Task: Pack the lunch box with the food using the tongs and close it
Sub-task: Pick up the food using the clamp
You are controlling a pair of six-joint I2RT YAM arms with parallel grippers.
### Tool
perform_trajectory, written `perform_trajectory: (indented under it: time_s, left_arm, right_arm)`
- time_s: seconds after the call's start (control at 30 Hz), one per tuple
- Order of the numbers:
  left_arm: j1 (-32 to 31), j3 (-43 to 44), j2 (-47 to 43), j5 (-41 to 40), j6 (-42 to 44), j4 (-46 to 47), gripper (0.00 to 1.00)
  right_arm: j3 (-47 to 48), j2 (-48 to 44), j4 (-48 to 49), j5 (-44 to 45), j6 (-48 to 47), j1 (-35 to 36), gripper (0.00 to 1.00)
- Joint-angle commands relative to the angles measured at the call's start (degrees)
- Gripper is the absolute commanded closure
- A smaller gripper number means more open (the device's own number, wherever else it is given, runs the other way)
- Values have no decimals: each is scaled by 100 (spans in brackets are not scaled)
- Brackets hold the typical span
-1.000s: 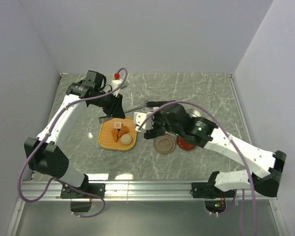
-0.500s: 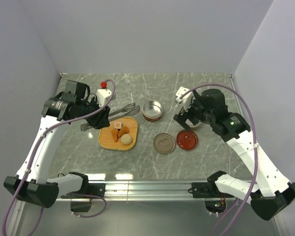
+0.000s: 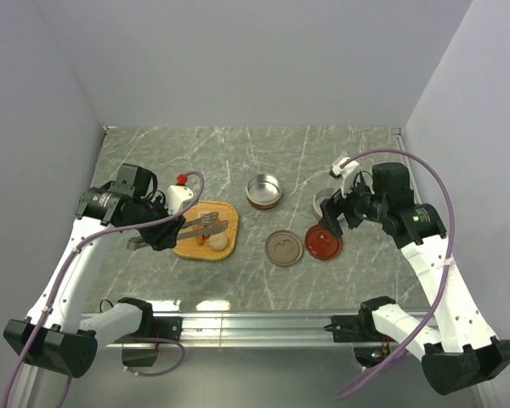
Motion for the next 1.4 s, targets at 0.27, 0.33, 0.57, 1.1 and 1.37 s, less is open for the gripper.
perform_trajectory:
  time_s: [0.27, 0.33, 0.57, 1.1, 1.37]
  left_arm:
    - [13, -241, 3, -1184, -609, 474, 53]
    - [13, -302, -93, -1325, -707, 457, 52]
    - [13, -873, -208, -1484, -1189, 491, 51]
    - [13, -1058, 108, -1422, -1472, 843, 48]
    - [13, -1129, 267, -1387, -1524, 975, 51]
  right_arm:
    - [53, -14, -163, -204, 154, -119, 0]
    - [35, -5, -172, -195, 145, -110, 0]
    - [26, 13, -190, -195, 127, -119, 0]
    - [140, 109, -234, -168, 110, -128, 0]
    - [185, 171, -251, -151, 75, -128, 0]
